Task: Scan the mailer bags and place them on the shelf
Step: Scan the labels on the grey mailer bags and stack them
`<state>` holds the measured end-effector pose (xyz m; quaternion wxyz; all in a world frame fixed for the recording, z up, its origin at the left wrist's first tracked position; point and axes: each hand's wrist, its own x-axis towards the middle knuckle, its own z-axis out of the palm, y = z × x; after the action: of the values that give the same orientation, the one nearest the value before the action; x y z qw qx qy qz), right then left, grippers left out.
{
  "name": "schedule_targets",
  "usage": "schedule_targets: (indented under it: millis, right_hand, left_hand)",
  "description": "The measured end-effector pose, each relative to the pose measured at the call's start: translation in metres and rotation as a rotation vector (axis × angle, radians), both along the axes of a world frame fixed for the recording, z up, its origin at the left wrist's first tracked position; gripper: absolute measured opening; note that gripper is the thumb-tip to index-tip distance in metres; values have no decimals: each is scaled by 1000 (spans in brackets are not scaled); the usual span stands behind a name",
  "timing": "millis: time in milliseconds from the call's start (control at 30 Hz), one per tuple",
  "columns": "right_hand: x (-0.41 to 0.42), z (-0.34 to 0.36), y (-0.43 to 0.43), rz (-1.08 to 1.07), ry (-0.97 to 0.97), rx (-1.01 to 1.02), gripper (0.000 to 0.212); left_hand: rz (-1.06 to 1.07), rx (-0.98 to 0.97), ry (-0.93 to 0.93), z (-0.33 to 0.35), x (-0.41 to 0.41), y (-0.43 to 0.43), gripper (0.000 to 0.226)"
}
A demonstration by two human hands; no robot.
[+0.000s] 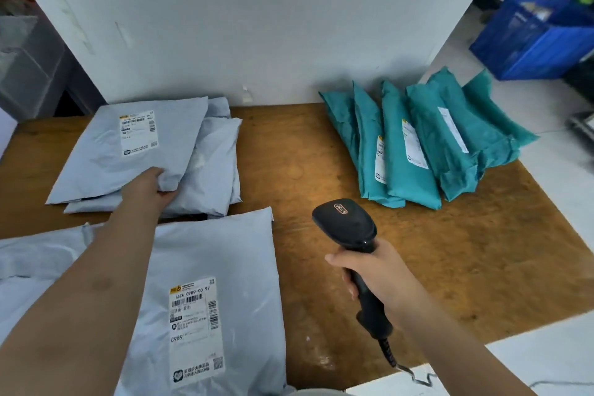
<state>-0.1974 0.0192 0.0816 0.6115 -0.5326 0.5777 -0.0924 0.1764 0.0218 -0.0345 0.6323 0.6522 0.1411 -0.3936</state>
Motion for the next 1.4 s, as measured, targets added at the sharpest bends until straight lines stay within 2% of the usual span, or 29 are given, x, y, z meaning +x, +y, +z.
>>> schedule_targets:
  millis: [33,133,267,333,433,467,500,533,633,700,733,800,867,900,1033,1267,1400]
  right_hand:
    - [-2,-1,1,-10,0,5,37]
    - [-6,-3,3,-44,-38,14,38]
    - [-17,-2,0,-88,-91,14,32]
    - [-27,-1,-3,-126,-131,5,31]
    - [-49,2,-7,-196,-192,-20,29]
    - [-57,2,-8,-208,-194,-31,30]
    - [-66,2,-8,-218,-190,-37,32]
    - [-75,1,-9,-225,-183,-31,34]
    - [-96,-6,-4,-225,-140,35,27]
    - [-105,-12,2,-204,-111,76,22]
    - [-108,-15,4,-185,-93,82,22]
    - [-113,-21,7,-127,-55,67,22]
    - [-115,-22,5,-59,-18,21,23]
    - [-115,-22,3,-28,-2,-2,23]
    - [-114,-20,-8,33,27,16,26]
    - [-114,-18,-15,81,-1,174,13]
    - [-112,-19,-17,107,-10,177,17]
  left_hand:
    - [-3,4,-20,6,-7,-5,3]
    - [-19,-103,-28,32,-51,-9,8]
    - [-143,-191,35,53,-175,15,12]
    - [-358,-113,185,56,-248,42,15]
    - [-1011,56,523,59,-315,80,41]
    - [-1197,86,570,60,-323,85,43]
    - [-1273,104,537,63,-326,86,37]
    - [-1233,132,416,63,-324,84,28]
    - [-777,231,-123,44,-301,66,16]
    - [-761,367,-503,32,-286,59,24]
    - [-820,437,-580,27,-285,58,30]
    - [-938,517,-555,13,-292,58,39]
    - [-976,534,-491,3,-304,60,31]
    - [-969,537,-472,-2,-309,61,29]
    - [-919,581,-425,-17,-316,68,51]
    - [-849,563,-381,-16,-318,71,53]
    - [-784,553,-365,-19,-319,71,46]
